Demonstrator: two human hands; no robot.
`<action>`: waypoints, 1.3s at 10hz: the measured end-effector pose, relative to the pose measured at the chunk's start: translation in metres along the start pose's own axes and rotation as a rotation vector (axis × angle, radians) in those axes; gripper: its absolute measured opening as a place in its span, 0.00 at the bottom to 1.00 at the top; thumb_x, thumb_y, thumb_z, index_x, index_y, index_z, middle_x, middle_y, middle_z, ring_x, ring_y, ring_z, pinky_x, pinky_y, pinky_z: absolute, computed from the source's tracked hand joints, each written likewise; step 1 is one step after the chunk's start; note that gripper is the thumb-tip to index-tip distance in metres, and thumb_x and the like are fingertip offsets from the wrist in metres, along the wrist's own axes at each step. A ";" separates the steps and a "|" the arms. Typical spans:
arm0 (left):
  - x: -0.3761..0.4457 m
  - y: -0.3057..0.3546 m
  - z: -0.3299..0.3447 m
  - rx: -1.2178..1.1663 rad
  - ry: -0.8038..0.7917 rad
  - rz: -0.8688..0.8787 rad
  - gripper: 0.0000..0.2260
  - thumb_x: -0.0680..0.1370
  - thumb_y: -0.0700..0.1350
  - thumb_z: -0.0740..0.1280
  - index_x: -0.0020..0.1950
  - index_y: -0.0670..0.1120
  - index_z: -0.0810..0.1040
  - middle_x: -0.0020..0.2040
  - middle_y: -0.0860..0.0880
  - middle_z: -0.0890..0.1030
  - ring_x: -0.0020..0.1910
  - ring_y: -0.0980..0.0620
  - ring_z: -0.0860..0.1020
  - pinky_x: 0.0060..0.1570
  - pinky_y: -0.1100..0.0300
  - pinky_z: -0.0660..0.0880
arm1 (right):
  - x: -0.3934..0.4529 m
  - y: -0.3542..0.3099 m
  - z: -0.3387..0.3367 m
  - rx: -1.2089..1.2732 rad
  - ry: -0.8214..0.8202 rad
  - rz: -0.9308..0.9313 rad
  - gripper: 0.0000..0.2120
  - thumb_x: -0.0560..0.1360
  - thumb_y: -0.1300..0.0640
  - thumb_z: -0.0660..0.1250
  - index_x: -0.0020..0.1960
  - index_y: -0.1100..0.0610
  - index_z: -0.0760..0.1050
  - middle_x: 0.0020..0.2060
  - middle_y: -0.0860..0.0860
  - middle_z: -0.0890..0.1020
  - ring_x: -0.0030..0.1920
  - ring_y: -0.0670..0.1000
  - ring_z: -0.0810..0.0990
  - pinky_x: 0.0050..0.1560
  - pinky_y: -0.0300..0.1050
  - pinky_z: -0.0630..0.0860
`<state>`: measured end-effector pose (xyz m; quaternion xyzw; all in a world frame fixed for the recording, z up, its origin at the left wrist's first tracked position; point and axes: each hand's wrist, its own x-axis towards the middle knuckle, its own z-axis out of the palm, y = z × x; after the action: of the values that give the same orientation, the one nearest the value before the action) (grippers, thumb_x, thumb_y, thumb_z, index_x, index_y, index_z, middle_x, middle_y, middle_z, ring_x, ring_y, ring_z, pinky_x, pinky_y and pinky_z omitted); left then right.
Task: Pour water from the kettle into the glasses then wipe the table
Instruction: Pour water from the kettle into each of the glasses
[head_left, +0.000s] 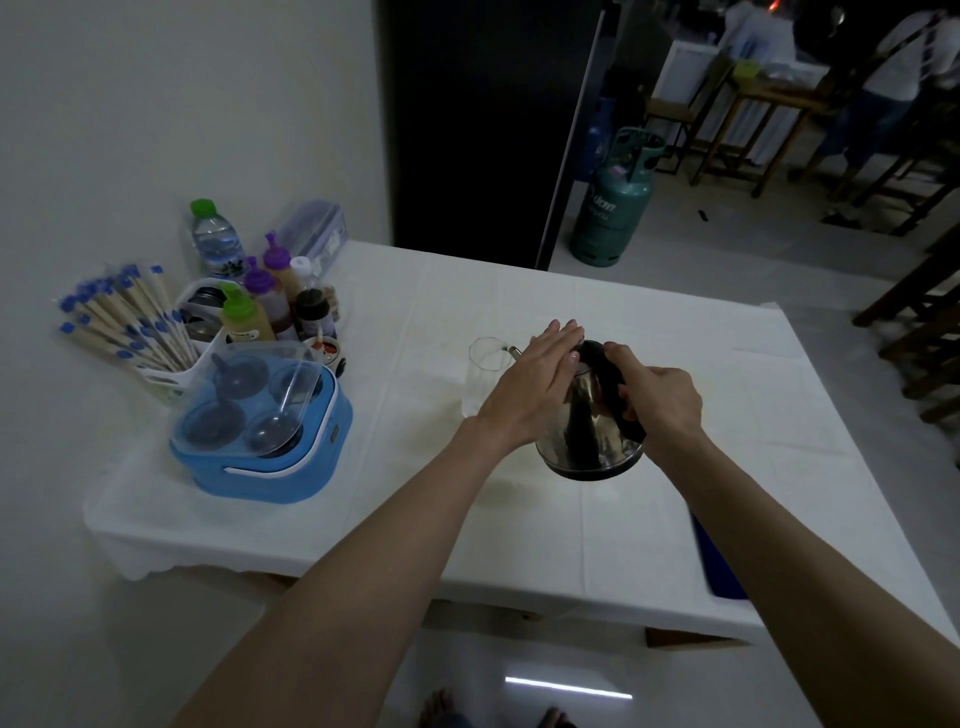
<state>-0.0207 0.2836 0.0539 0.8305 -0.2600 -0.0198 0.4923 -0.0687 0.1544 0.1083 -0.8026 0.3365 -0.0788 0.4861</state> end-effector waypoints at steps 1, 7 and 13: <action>-0.001 0.000 -0.001 0.003 0.000 0.001 0.20 0.85 0.47 0.51 0.76 0.46 0.63 0.77 0.50 0.62 0.78 0.56 0.53 0.75 0.60 0.49 | 0.000 0.000 0.000 -0.011 -0.002 -0.004 0.24 0.72 0.37 0.68 0.32 0.58 0.79 0.32 0.52 0.82 0.35 0.54 0.79 0.47 0.51 0.78; -0.002 0.000 -0.006 0.006 -0.001 -0.001 0.19 0.85 0.45 0.51 0.75 0.44 0.64 0.77 0.49 0.63 0.77 0.55 0.54 0.72 0.66 0.47 | -0.002 -0.001 0.004 0.001 -0.002 0.010 0.24 0.71 0.37 0.68 0.34 0.58 0.80 0.35 0.53 0.83 0.37 0.55 0.80 0.44 0.47 0.76; 0.003 -0.003 -0.004 0.002 -0.028 0.009 0.19 0.85 0.45 0.51 0.75 0.44 0.64 0.77 0.49 0.63 0.78 0.55 0.53 0.76 0.58 0.49 | 0.003 0.005 0.007 0.067 -0.003 0.029 0.23 0.71 0.37 0.69 0.33 0.57 0.79 0.35 0.52 0.82 0.38 0.55 0.80 0.47 0.51 0.78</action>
<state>-0.0155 0.2867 0.0547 0.8294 -0.2704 -0.0290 0.4881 -0.0662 0.1561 0.0998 -0.7811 0.3445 -0.0818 0.5144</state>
